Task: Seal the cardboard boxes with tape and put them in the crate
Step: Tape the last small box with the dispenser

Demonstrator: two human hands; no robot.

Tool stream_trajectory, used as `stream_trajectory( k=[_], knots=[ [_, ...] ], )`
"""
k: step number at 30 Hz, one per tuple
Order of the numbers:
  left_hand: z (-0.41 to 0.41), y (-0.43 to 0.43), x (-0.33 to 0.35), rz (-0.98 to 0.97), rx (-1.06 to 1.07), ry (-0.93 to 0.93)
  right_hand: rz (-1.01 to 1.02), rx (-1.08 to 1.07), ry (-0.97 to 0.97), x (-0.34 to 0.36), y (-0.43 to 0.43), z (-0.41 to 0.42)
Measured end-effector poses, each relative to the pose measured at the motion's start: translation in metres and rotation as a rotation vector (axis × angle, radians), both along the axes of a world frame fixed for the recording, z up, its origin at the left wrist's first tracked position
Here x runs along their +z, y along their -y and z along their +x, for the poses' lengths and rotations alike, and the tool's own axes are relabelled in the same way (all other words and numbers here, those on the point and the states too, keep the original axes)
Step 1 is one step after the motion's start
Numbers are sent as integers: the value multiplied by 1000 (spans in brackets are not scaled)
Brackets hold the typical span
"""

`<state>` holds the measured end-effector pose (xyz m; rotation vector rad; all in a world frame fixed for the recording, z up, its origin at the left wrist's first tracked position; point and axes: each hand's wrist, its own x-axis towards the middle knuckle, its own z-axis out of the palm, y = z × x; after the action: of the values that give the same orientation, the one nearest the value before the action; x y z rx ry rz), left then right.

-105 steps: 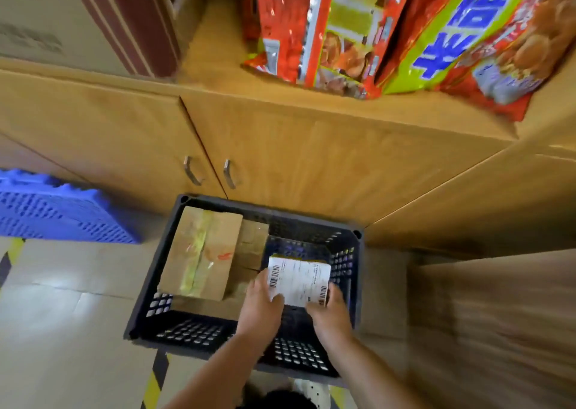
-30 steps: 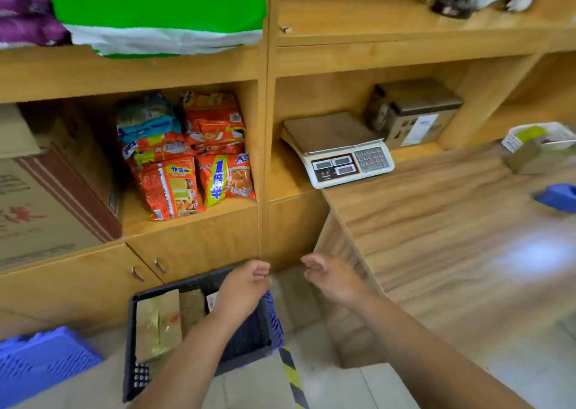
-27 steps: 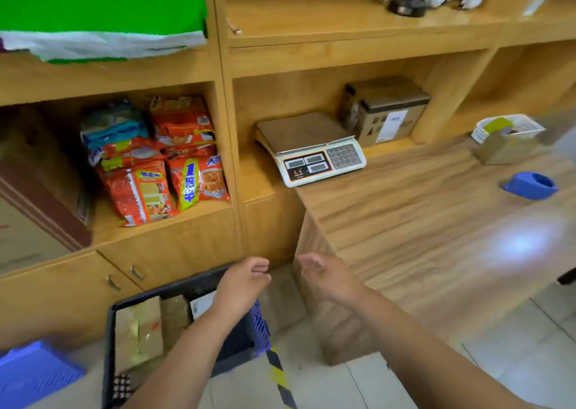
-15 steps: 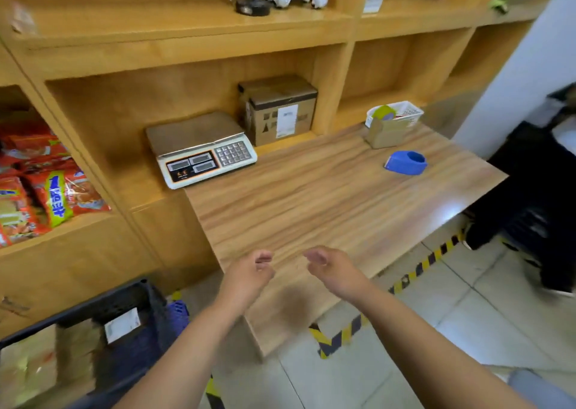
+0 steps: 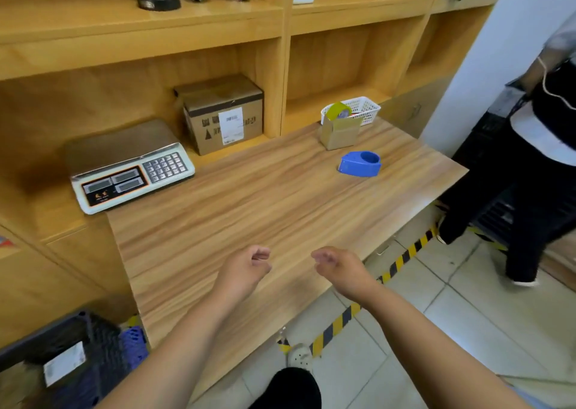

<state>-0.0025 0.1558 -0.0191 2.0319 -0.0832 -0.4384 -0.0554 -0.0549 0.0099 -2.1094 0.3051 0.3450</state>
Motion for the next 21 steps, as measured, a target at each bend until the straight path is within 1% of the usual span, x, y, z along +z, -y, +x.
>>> stream_trajectory(
  k=[7,12,21],
  knots=[
    [86,101,-5,-52,19,-28,-61,-45,-21,10,99,72],
    [148,168,4,-92,66,4,-100,-79,-18,24,163,130],
    [218,230,6,-99,129,-9,-64,-79,1,17,226,216]
  ],
)
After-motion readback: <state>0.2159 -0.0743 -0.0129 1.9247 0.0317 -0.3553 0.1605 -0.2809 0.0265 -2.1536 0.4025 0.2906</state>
